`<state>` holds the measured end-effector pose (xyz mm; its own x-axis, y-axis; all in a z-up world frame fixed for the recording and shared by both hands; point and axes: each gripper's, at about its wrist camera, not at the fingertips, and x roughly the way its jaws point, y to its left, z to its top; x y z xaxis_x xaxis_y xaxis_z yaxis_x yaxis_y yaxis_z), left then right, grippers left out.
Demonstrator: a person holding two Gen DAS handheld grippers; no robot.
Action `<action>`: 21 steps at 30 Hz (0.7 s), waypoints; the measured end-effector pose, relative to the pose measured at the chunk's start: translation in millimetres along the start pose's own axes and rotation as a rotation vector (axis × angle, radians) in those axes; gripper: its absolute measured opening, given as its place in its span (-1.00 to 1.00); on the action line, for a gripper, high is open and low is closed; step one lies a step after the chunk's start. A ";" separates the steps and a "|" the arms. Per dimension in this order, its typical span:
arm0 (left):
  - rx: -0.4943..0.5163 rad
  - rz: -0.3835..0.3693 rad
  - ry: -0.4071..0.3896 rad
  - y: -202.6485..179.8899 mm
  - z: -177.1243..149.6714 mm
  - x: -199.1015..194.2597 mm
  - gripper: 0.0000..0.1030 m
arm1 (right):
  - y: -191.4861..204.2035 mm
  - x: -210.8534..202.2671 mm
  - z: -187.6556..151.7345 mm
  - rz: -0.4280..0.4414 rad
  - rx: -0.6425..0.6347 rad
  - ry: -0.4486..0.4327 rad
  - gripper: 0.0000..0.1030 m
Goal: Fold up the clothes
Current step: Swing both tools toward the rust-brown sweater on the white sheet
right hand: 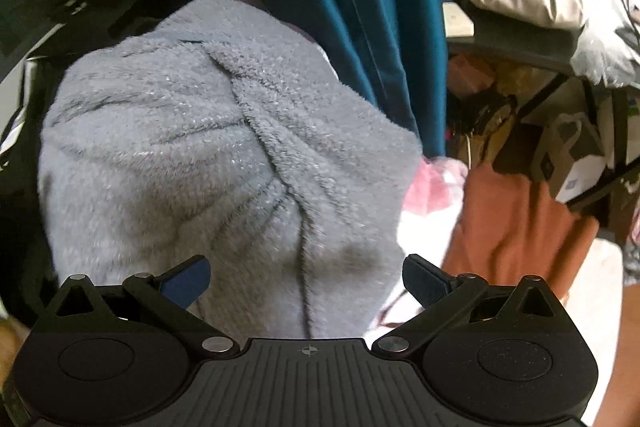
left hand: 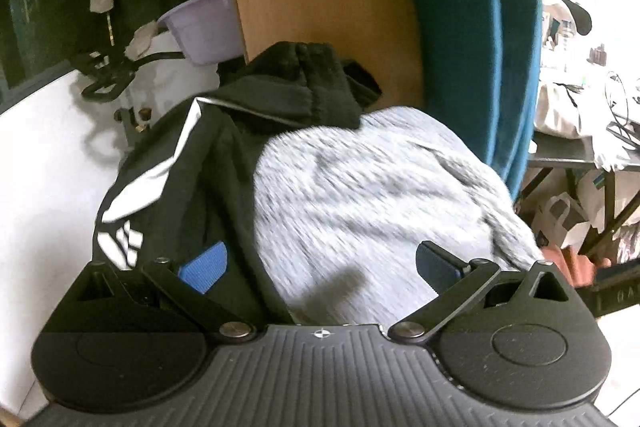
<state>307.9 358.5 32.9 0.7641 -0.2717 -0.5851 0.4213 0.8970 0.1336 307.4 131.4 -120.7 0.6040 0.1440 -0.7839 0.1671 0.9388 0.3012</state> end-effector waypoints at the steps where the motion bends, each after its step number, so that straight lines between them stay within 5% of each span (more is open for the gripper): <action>1: -0.004 0.008 0.005 -7.4 -3.0 -7.2 0.99 | -2.5 -7.5 -1.8 0.006 -0.017 -0.008 0.99; 8: -0.112 0.009 0.000 -49.3 -21.9 -54.9 0.99 | -33.0 -52.3 -16.5 0.050 -0.116 -0.042 0.99; 21: -0.095 0.011 0.105 -119.7 -69.8 -79.1 0.99 | -106.2 -93.4 -64.0 0.029 -0.114 -0.015 0.99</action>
